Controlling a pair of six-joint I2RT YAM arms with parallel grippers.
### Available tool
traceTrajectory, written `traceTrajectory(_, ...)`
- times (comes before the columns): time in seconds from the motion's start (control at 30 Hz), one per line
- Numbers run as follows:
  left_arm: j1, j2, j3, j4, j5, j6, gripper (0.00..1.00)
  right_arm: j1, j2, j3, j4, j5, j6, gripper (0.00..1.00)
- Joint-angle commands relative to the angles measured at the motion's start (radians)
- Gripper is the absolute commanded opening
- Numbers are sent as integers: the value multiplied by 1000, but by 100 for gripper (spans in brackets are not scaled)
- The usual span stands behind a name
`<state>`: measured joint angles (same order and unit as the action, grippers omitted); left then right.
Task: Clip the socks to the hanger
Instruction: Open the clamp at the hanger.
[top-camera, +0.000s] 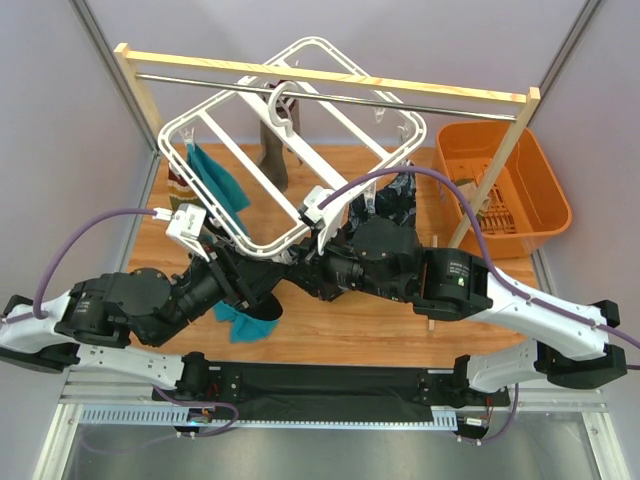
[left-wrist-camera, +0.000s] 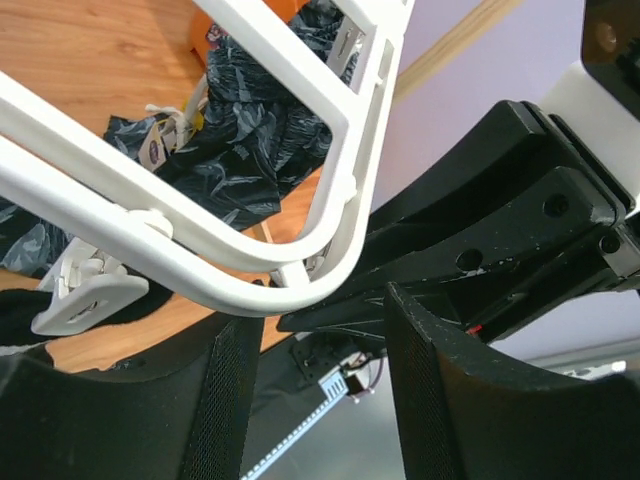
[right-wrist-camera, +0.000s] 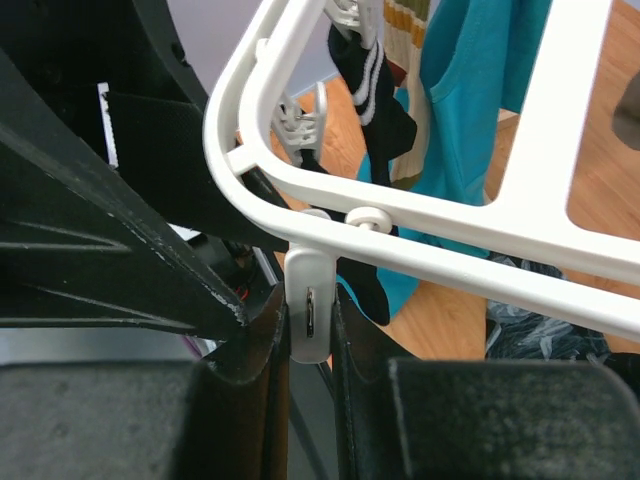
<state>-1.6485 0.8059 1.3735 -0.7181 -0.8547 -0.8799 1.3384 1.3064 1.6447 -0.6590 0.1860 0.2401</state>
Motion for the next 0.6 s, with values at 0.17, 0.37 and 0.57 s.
traceTrajectory(0.17, 3, 7, -45, 47, -182, -214, 58, 11, -27, 6, 6, -45, 28, 0)
traceTrajectory(0.37, 3, 2, -68, 102, -216, -228, 57, 13, -24, 4, 4, -54, 25, 0)
traceTrajectory(0.57, 3, 33, -42, 100, -225, -257, 57, 15, -13, 9, 6, -69, 21, 0)
